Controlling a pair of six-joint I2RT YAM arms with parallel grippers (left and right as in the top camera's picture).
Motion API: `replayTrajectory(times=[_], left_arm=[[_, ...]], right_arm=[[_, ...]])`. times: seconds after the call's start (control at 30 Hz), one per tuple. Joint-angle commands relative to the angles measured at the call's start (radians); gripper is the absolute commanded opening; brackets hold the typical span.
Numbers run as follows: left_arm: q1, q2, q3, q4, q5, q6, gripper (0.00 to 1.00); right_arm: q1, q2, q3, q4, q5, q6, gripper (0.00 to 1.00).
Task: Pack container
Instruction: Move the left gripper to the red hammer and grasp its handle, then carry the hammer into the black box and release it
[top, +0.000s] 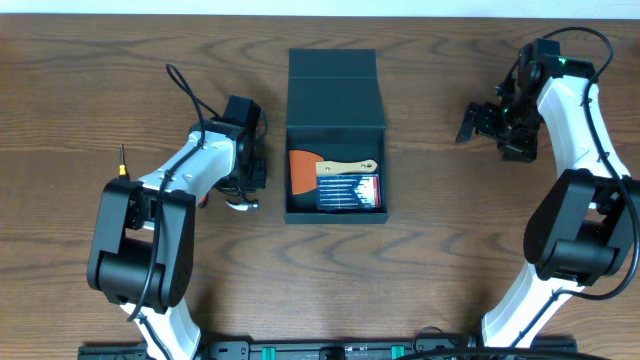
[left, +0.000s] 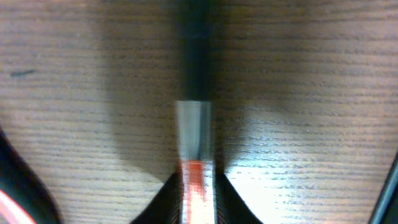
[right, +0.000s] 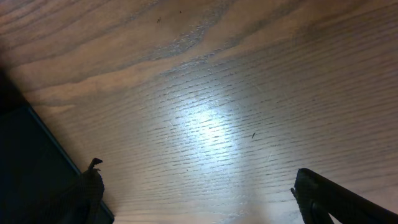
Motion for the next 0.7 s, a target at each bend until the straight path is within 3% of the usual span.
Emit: replayTrajectory(times=[0.0,0.27,0.47,0.67], left_arm=[[0.001,0.032,0.000,0.002,0.000,0.004,0.07],[0.001,-0.026,0.020,-0.039,0.000,0.036,0.06],[0.001,-0.208,0.200,-0.196,0.000,0.134,0.06],[-0.103,-0.438,0.326,-0.172,0.000,0.418,0.06]], right_arm=[[0.006,0.000,0.000,-0.003,-0.011,0.011,0.99],[0.006,0.000,0.000,-0.009,-0.011,0.011,0.99],[0.006,0.000,0.000,-0.012,-0.011,0.011,0.99],[0.006,0.000,0.000,-0.012,-0.011,0.011,0.99]])
